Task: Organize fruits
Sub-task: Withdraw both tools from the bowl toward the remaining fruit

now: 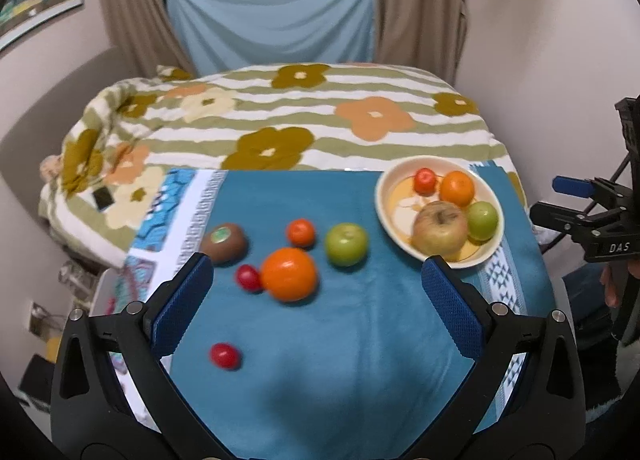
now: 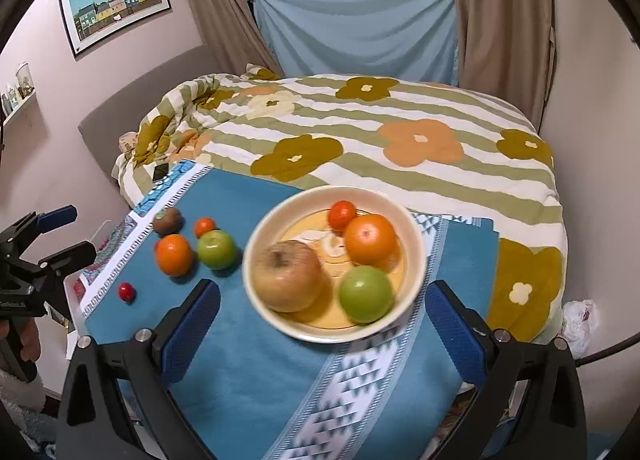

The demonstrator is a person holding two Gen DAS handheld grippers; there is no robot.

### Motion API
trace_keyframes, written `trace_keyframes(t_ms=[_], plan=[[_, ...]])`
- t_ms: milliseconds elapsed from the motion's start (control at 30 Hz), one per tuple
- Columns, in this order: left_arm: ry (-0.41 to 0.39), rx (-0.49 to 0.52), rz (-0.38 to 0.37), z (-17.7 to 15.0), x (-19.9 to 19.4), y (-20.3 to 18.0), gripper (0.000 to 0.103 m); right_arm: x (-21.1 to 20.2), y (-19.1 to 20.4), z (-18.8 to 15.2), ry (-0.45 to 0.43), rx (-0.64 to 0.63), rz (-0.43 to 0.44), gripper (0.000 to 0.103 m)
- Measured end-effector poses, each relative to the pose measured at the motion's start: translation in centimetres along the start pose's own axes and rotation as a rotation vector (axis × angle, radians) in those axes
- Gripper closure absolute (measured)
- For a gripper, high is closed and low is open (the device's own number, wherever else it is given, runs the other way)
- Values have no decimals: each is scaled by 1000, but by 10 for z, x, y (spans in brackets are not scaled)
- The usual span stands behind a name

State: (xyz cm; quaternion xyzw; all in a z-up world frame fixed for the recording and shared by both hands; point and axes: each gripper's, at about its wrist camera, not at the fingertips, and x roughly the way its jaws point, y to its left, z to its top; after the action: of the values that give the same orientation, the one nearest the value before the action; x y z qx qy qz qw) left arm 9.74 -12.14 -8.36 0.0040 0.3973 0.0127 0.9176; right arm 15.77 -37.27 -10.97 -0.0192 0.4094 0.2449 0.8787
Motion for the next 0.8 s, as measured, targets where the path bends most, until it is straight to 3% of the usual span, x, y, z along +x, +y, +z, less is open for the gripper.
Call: trace_keyframes(t_ms=[200,400,600,800], plan=[[15,-50,6,-23,-16,50,0,0,51,1,6,-12,-31,1],[36,-27,6,-47,-19,97,0,19,96,-8,33,2,-57,1],[88,4,-39,-75,-2,138,0,51,138,-19,72,2,-75,1],[125,50,-123,-95,27,146,0,87,165,-28,89,18,-92,1]])
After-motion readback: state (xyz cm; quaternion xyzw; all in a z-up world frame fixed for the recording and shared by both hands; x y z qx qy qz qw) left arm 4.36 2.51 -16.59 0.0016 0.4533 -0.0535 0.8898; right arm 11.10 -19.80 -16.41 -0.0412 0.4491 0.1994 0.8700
